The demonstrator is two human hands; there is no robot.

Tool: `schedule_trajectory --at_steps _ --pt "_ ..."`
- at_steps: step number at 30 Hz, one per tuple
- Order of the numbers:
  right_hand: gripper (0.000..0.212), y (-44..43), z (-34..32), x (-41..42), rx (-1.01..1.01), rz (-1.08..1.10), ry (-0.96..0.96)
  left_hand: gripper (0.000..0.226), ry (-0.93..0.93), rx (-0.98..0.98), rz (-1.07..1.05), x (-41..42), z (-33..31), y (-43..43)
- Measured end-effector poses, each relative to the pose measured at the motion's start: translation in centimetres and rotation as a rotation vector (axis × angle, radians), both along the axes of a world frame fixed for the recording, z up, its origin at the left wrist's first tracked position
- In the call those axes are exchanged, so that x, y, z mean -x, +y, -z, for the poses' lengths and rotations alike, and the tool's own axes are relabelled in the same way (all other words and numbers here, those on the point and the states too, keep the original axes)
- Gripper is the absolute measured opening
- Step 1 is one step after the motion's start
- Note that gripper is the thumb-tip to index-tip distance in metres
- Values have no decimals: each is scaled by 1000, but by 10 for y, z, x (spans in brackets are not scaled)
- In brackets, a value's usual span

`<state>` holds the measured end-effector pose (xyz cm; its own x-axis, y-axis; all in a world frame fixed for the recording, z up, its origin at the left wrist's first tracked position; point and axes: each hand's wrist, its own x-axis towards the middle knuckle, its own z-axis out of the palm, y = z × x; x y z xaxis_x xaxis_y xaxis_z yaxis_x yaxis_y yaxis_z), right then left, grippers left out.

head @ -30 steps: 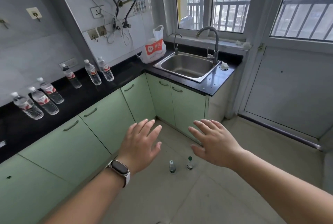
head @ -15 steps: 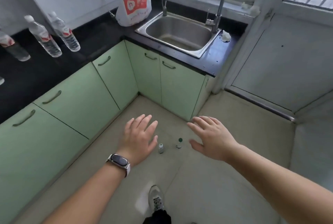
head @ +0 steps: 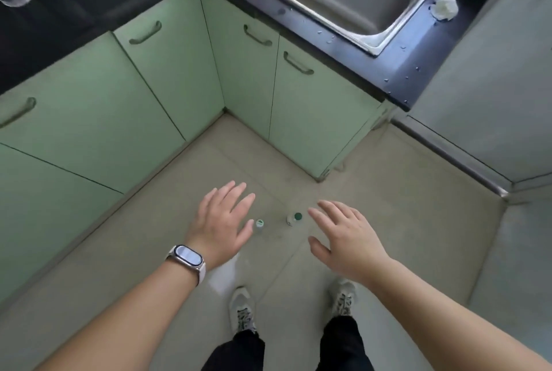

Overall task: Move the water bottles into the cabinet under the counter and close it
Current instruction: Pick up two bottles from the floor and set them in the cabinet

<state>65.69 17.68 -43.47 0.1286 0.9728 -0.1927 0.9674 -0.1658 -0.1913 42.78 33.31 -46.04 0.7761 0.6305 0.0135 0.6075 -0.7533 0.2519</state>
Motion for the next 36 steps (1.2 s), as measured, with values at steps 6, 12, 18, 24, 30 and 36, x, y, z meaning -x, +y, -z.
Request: schedule_trajectory --at_steps 6,12,18,24,30,36 --pt "53 21 122 -47 60 2 68 47 34 56 -66 -40 114 3" --pt "54 26 254 -80 107 15 109 44 -4 64 -83 -72 238 -10" --pt "65 24 385 -93 215 59 157 52 60 152 -186 -64 379 -21" --pt "76 27 489 -93 223 187 257 59 -23 374 -515 -54 494 -32" --pt "85 23 560 -92 176 454 451 76 -158 534 -673 -53 553 -42" --pt "91 29 607 -88 147 502 595 77 -260 574 -679 -52 595 -36"
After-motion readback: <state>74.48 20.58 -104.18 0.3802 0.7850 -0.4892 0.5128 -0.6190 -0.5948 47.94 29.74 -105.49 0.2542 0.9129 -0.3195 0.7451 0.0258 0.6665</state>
